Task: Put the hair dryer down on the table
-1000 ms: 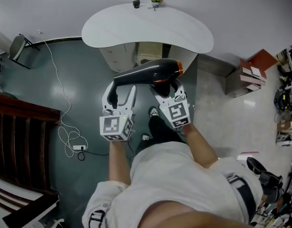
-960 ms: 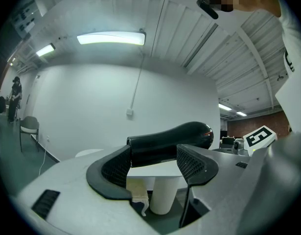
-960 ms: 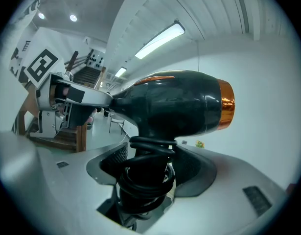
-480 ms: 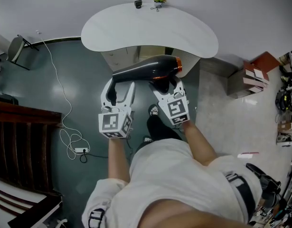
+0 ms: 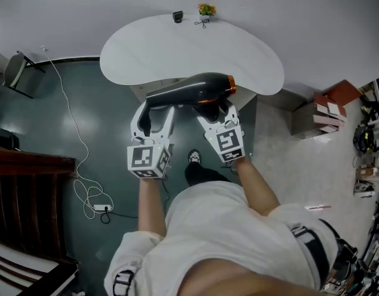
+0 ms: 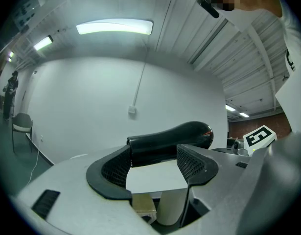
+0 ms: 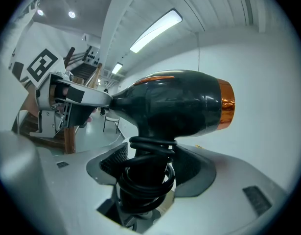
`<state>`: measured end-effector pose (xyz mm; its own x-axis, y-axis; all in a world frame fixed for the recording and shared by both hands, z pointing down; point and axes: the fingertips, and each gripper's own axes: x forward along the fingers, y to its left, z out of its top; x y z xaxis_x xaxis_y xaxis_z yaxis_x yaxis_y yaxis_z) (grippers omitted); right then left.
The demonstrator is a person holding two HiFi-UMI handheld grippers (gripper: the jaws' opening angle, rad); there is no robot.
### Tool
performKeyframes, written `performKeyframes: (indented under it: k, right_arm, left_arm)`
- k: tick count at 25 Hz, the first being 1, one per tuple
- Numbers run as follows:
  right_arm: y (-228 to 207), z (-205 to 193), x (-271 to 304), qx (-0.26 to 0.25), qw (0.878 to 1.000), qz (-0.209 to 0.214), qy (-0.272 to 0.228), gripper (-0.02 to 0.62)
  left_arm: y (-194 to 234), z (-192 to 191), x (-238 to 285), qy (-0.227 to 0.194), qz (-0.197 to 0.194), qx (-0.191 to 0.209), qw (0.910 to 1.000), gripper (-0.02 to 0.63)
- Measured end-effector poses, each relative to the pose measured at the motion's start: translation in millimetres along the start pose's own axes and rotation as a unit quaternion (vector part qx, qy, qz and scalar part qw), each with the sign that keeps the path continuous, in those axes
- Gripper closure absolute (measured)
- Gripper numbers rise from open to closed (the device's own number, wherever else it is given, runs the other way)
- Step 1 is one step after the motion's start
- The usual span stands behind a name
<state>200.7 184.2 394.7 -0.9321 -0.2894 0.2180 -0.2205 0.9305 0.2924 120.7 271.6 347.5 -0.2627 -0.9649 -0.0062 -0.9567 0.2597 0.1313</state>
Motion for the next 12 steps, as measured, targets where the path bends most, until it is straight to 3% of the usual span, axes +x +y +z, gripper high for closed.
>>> performKeyframes:
  k: [12]
  right_arm:
    - [-60.4, -13.0, 93.7, 0.017, 1.0, 0.022, 0.013, 0.316]
  left_arm:
    - [45.4, -6.8, 101.3, 0.017, 0.017, -0.005, 0.9997, 0.299]
